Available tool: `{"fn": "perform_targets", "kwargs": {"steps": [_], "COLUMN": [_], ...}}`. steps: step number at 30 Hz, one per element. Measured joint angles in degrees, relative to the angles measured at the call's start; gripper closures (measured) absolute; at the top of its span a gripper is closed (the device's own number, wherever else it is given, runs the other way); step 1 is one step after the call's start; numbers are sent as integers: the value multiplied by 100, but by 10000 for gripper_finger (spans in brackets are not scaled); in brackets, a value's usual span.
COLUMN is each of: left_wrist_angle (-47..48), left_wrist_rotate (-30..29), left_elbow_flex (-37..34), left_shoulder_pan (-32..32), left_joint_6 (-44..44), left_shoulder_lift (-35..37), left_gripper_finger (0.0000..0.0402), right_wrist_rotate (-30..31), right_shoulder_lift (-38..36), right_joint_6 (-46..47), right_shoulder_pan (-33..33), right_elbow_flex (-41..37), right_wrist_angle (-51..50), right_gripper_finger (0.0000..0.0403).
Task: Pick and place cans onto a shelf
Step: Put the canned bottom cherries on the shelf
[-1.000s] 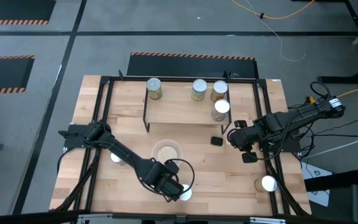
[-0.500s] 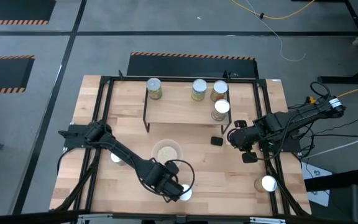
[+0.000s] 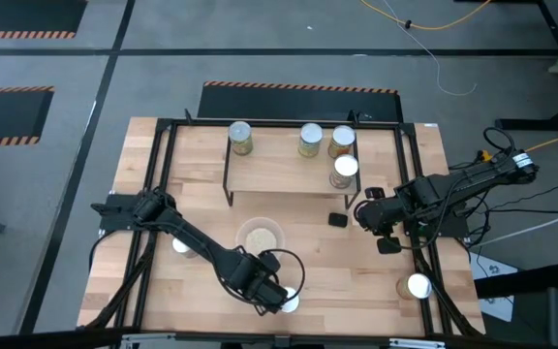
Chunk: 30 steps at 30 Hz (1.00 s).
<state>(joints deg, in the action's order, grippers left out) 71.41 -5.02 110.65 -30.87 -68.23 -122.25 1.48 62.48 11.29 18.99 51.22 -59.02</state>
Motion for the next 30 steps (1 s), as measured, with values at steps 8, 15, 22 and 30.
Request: {"fn": "perform_targets", "kwargs": {"steps": [8, 15, 22, 30], "left_wrist_angle": [1, 9, 33, 424], "left_wrist_rotate": [-20, -158, -176, -34], "left_elbow_flex": [0, 0, 0, -2], "left_shoulder_pan": [0, 24, 51, 215], "left_joint_6": [145, 173, 752, 1695], "left_shoulder_lift": [-3, -3, 16, 337], "left_gripper_finger": [351, 396, 400, 401], "right_wrist_rotate": [0, 0, -1, -2], "right_shoulder_lift": [0, 0, 0, 4], "right_joint_6": [0, 0, 0, 9], "right_shoulder_pan": [2, 0, 0, 1], "right_elbow_flex": [0, 0, 0, 0], "right_wrist_angle": [9, 9, 9, 14], "right_gripper_finger": [329, 329, 329, 329]}}
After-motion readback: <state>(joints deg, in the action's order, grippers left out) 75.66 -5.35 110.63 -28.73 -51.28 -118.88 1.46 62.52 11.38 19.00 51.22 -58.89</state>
